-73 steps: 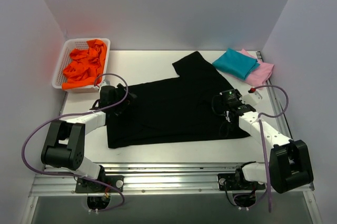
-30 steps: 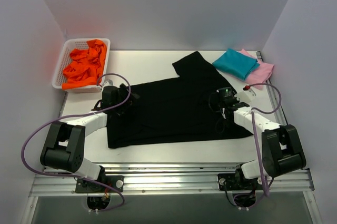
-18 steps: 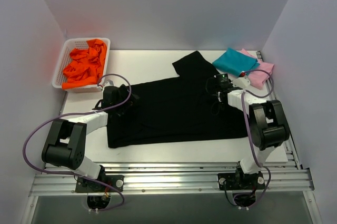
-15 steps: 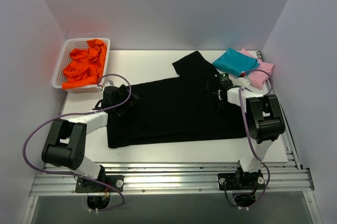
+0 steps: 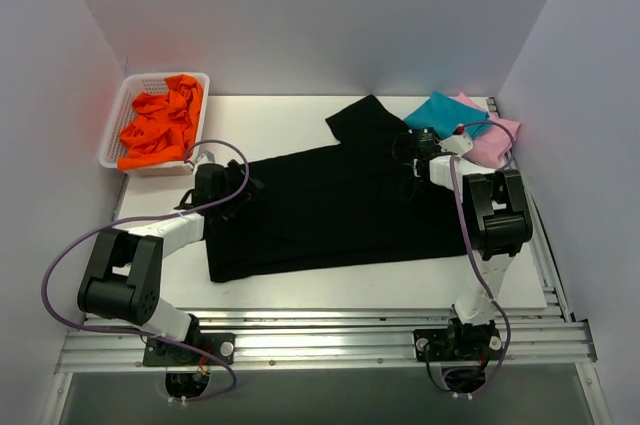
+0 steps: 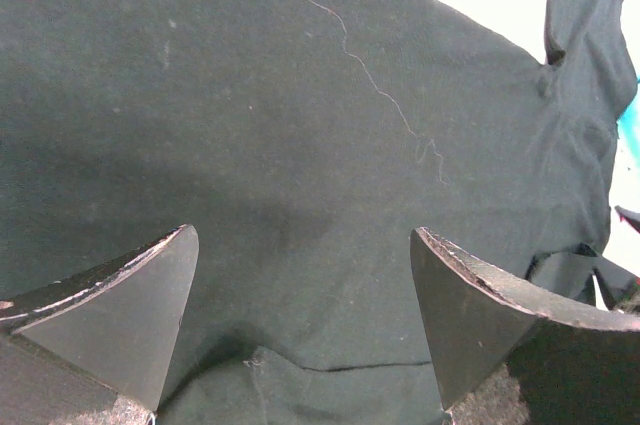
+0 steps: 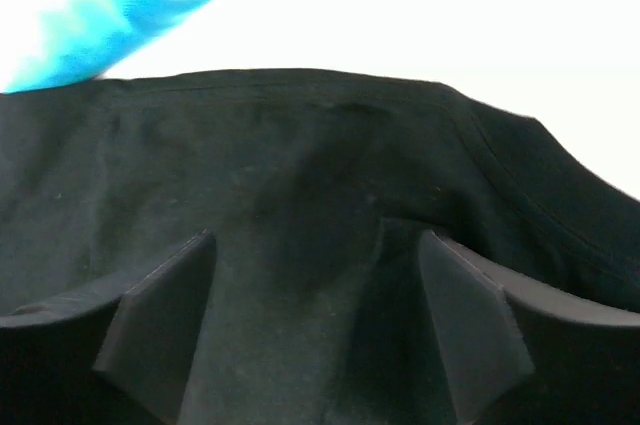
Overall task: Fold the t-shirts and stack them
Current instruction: Fold the tshirt
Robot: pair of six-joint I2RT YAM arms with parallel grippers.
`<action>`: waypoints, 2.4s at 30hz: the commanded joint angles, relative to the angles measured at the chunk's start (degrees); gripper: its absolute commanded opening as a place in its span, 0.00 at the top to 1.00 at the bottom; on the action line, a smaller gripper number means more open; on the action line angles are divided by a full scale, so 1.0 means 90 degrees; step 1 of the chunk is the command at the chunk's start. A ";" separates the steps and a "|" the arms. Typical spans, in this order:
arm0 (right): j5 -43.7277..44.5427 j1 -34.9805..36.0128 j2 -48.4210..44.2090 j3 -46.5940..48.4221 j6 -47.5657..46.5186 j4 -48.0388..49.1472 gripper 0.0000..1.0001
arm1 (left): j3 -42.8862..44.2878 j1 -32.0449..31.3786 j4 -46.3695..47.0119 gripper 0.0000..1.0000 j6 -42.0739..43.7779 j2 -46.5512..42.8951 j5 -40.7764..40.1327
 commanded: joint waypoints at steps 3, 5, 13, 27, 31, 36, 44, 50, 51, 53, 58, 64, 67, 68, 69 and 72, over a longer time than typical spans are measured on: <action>0.0278 -0.0006 -0.0435 0.0201 -0.0477 -0.0048 0.15 | 0.0292 -0.0014 -0.0021 0.04 0.0341 -0.0070 -0.0262; 0.0375 -0.0006 -0.0942 0.0036 -0.0575 -0.0009 0.14 | 0.0361 -0.0014 -0.0206 0.05 0.0459 -0.0128 -0.0379; 0.0260 0.0608 -0.3706 -0.2111 -0.1141 0.1141 0.40 | 0.0244 -0.0297 -0.0236 0.05 0.0274 -0.0461 -0.0564; -0.1538 0.1556 -0.2458 -0.2445 -0.1406 0.2462 1.00 | 0.0683 -0.1858 -0.1938 0.12 0.0302 -0.0850 -0.1265; -0.1519 0.1586 -0.2448 -0.2699 -0.1289 0.2540 1.00 | 0.0918 -0.2522 -0.3268 0.13 0.0351 -0.1406 -0.2192; -0.1548 0.1644 -0.2526 -0.3080 -0.1220 0.2696 1.00 | 0.1054 -0.3275 -0.4453 0.17 0.0049 -0.1476 -0.3425; -0.1382 0.1654 -0.3082 -0.3412 -0.1191 0.2442 1.00 | 0.0889 -0.3666 -0.4855 0.29 -0.0664 -0.0442 -0.3836; -0.1167 0.1654 -0.3317 -0.3500 -0.1230 0.2324 1.00 | 0.0811 -0.3852 -0.4816 0.28 -0.0801 -0.0421 -0.3983; -0.1167 0.1654 -0.3307 -0.3539 -0.1220 0.2344 1.00 | 0.0791 -0.3852 -0.4787 0.28 -0.0791 -0.0421 -0.4002; -0.1167 0.1654 -0.3288 -0.3530 -0.1210 0.2383 1.00 | 0.0781 -0.3852 -0.4787 0.28 -0.0801 -0.0421 -0.4051; -0.1245 0.1654 -0.3112 -0.3510 -0.1200 0.2442 1.00 | 0.0791 -0.3852 -0.4718 0.28 -0.0762 -0.0256 -0.4197; -0.1187 0.1644 -0.3083 -0.3510 -0.1220 0.2413 1.00 | 0.0840 -0.3842 -0.4650 0.33 -0.0752 -0.0041 -0.4256; -0.1157 0.1634 -0.3073 -0.3500 -0.1220 0.2403 1.00 | 0.0869 -0.3842 -0.4650 0.45 -0.0762 0.0067 -0.4256; -0.1157 0.1634 -0.3054 -0.3500 -0.1220 0.2403 1.00 | 0.0859 -0.3842 -0.4650 0.48 -0.0752 0.0077 -0.4256; -0.1148 0.1634 -0.3044 -0.3490 -0.1230 0.2413 1.00 | 0.0879 -0.3842 -0.4669 0.51 -0.0762 0.0106 -0.4276; -0.1148 0.1625 -0.2995 -0.3490 -0.1210 0.2413 1.00 | 0.0927 -0.3842 -0.4757 0.58 -0.0781 0.0077 -0.4344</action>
